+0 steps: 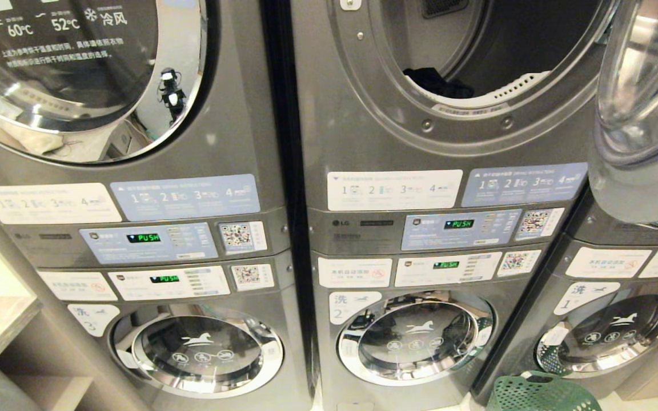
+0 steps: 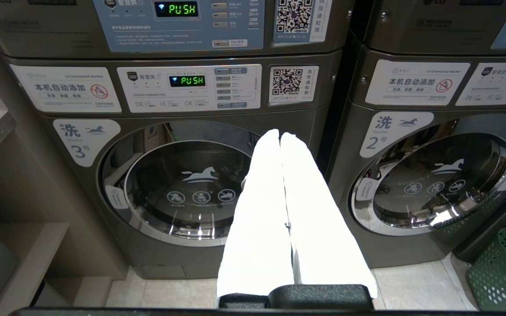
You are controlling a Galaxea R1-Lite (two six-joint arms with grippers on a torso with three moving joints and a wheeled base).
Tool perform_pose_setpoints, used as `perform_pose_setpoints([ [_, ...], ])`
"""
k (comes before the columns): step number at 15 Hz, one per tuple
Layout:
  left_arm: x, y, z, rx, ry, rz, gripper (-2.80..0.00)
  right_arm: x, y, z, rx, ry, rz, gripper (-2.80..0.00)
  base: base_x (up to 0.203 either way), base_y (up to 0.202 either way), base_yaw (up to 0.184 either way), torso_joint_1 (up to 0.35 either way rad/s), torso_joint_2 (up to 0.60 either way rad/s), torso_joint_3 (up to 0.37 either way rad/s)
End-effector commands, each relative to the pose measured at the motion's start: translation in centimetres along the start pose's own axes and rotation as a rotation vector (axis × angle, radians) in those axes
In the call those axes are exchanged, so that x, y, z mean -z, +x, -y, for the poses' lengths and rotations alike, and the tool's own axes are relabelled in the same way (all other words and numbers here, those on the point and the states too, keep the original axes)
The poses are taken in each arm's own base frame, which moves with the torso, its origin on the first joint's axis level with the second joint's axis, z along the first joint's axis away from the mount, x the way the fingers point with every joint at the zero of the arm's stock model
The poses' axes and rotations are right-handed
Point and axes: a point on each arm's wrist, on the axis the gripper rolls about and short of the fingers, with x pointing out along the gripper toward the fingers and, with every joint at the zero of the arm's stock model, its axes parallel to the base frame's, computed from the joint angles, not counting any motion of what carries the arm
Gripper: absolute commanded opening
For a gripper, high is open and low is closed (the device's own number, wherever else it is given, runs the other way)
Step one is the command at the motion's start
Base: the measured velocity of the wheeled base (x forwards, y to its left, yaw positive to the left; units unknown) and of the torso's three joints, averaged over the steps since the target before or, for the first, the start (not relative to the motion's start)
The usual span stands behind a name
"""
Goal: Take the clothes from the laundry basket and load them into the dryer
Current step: Close the dryer
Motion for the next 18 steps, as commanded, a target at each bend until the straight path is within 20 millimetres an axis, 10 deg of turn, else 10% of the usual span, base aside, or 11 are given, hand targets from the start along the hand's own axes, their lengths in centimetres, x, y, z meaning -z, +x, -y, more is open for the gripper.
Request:
perform_pose_setpoints([
  [1, 0.0, 0.0, 0.0, -0.001, 0.0, 0.001, -2.8, 1.6, 2.7, 0.7, -0.031, 0.012, -0.022, -2.8, 0.0, 0.0, 0.0, 0.0, 0.0, 0.0],
  [9, 0.0, 0.0, 0.0, -0.001, 0.0, 0.001, -2.8, 3.7, 15.6, -1.2, -0.288, 0.106, 0.126, -2.8, 0.0, 0.0, 0.0, 0.0, 0.0, 0.0],
  [18, 0.0, 0.0, 0.0, -0.001, 0.0, 0.001, -2.8, 5.8, 25.0, -8.0, -0.317, 0.227, 0.175, -2.8, 0.0, 0.0, 0.0, 0.0, 0.0, 0.0],
])
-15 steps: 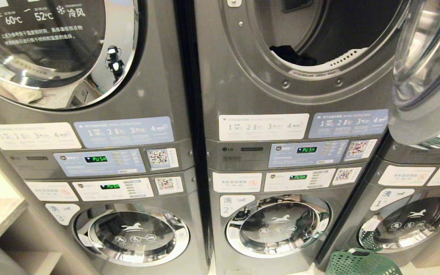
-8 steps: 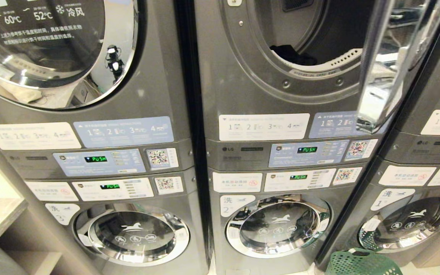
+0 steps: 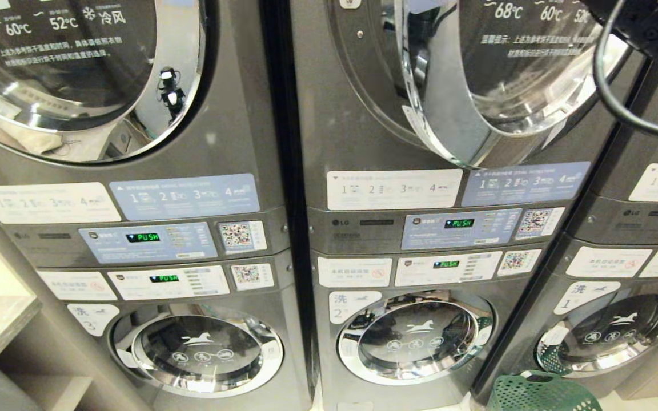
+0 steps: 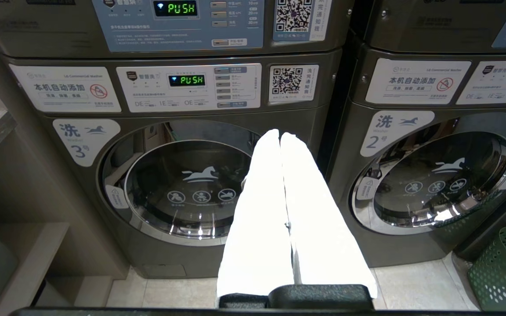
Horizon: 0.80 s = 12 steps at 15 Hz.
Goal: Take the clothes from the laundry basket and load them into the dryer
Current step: Close the dryer
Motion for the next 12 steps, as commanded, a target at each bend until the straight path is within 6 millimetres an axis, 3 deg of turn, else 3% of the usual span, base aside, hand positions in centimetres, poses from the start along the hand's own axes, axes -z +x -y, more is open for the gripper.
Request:
perform_pose_setpoints([
  [1, 0.0, 0.0, 0.0, 0.0, 0.0, 0.001, -2.8, 3.3, 2.6, -0.4, 0.003, 0.015, -0.024, -2.8, 0.0, 0.0, 0.0, 0.0, 0.0, 0.0],
  [9, 0.0, 0.0, 0.0, 0.0, 0.0, 0.001, -2.8, 9.6, 8.5, 0.1, 0.034, 0.009, 0.023, -2.8, 0.0, 0.0, 0.0, 0.0, 0.0, 0.0],
  [12, 0.0, 0.0, 0.0, 0.0, 0.0, 0.001, -2.8, 12.3, 9.1, 0.1, 0.036, -0.005, 0.011, -2.8, 0.0, 0.0, 0.0, 0.0, 0.0, 0.0],
])
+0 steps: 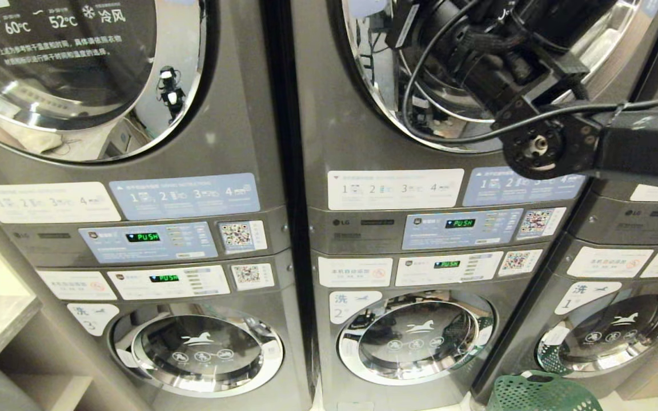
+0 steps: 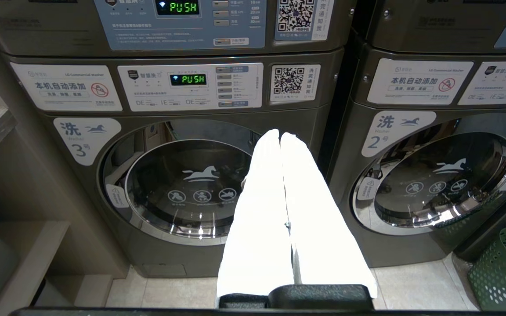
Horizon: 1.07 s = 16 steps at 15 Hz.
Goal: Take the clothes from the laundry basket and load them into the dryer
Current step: Close the dryer
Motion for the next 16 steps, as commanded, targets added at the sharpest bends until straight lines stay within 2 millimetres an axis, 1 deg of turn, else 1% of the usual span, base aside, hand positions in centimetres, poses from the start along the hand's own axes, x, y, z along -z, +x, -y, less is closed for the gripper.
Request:
perform_pose_setpoints([
  [1, 0.0, 0.0, 0.0, -0.001, 0.0, 0.001, -2.8, 2.8, 0.3, -0.2, 0.003, -0.009, -0.012, -2.8, 0.0, 0.0, 0.0, 0.0, 0.0, 0.0],
  [3, 0.0, 0.0, 0.0, -0.001, 0.0, 0.001, -2.8, 3.3, 0.3, 0.0, 0.017, -0.031, 0.03, -2.8, 0.0, 0.0, 0.0, 0.0, 0.0, 0.0],
  [4, 0.0, 0.0, 0.0, -0.001, 0.0, 0.001, -2.8, 2.9, 0.3, 0.1, 0.021, -0.037, 0.037, -2.8, 0.0, 0.0, 0.0, 0.0, 0.0, 0.0],
  [7, 0.0, 0.0, 0.0, -0.001, 0.0, 0.001, -2.8, -0.8, 0.0, 0.3, 0.038, -0.041, 0.085, -2.8, 0.0, 0.0, 0.0, 0.0, 0.0, 0.0],
  [10, 0.0, 0.0, 0.0, -0.001, 0.0, 0.001, -2.8, -5.2, -0.7, 0.4, 0.045, -0.043, 0.138, -2.8, 0.0, 0.0, 0.0, 0.0, 0.0, 0.0],
  [12, 0.0, 0.0, 0.0, -0.001, 0.0, 0.001, -2.8, -7.4, -1.2, 0.5, 0.045, -0.044, 0.149, -2.8, 0.0, 0.0, 0.0, 0.0, 0.0, 0.0],
  [14, 0.0, 0.0, 0.0, -0.001, 0.0, 0.001, -2.8, -7.6, -1.2, 0.5, 0.042, -0.044, 0.142, -2.8, 0.0, 0.0, 0.0, 0.0, 0.0, 0.0],
  [15, 0.0, 0.0, 0.0, -0.001, 0.0, 0.001, -2.8, -7.2, -1.2, 0.4, 0.039, -0.04, 0.135, -2.8, 0.0, 0.0, 0.0, 0.0, 0.0, 0.0],
  [16, 0.0, 0.0, 0.0, -0.001, 0.0, 0.001, -2.8, -6.2, -1.0, 0.4, 0.036, -0.031, 0.118, -2.8, 0.0, 0.0, 0.0, 0.0, 0.0, 0.0],
])
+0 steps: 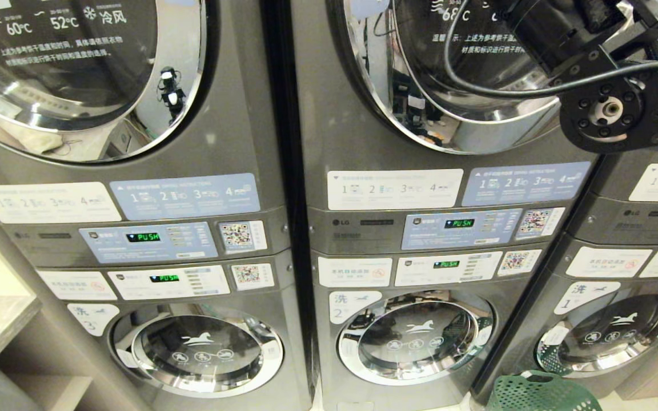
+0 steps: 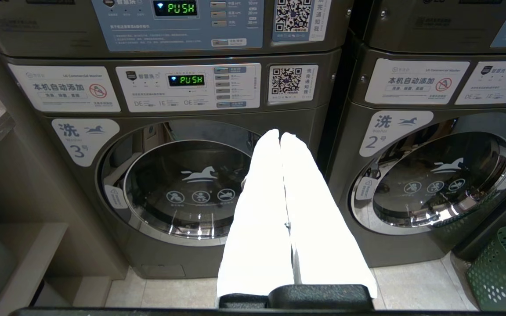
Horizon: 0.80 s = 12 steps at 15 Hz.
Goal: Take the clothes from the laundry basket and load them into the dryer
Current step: Close the dryer
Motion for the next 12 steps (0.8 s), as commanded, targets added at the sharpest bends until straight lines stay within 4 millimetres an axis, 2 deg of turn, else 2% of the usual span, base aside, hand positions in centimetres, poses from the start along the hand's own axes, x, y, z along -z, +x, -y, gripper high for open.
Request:
perform_pose_setpoints([
  [1, 0.0, 0.0, 0.0, -0.001, 0.0, 0.001, -2.8, 1.3, 0.1, -0.2, -0.006, 0.006, -0.014, -2.8, 0.0, 0.0, 0.0, 0.0, 0.0, 0.0],
  [3, 0.0, 0.0, 0.0, -0.001, 0.0, 0.001, -2.8, 4.2, 0.3, -0.5, -0.014, 0.013, -0.051, -2.8, 0.0, 0.0, 0.0, 0.0, 0.0, 0.0],
  [6, 0.0, 0.0, 0.0, -0.001, 0.0, 0.001, -2.8, 6.8, 0.3, -0.7, 0.0, -0.001, -0.011, -2.8, 0.0, 0.0, 0.0, 0.0, 0.0, 0.0],
  [12, 0.0, 0.0, 0.0, -0.001, 0.0, 0.001, -2.8, 8.8, 0.1, -0.5, 0.003, -0.009, -0.035, -2.8, 0.0, 0.0, 0.0, 0.0, 0.0, 0.0],
])
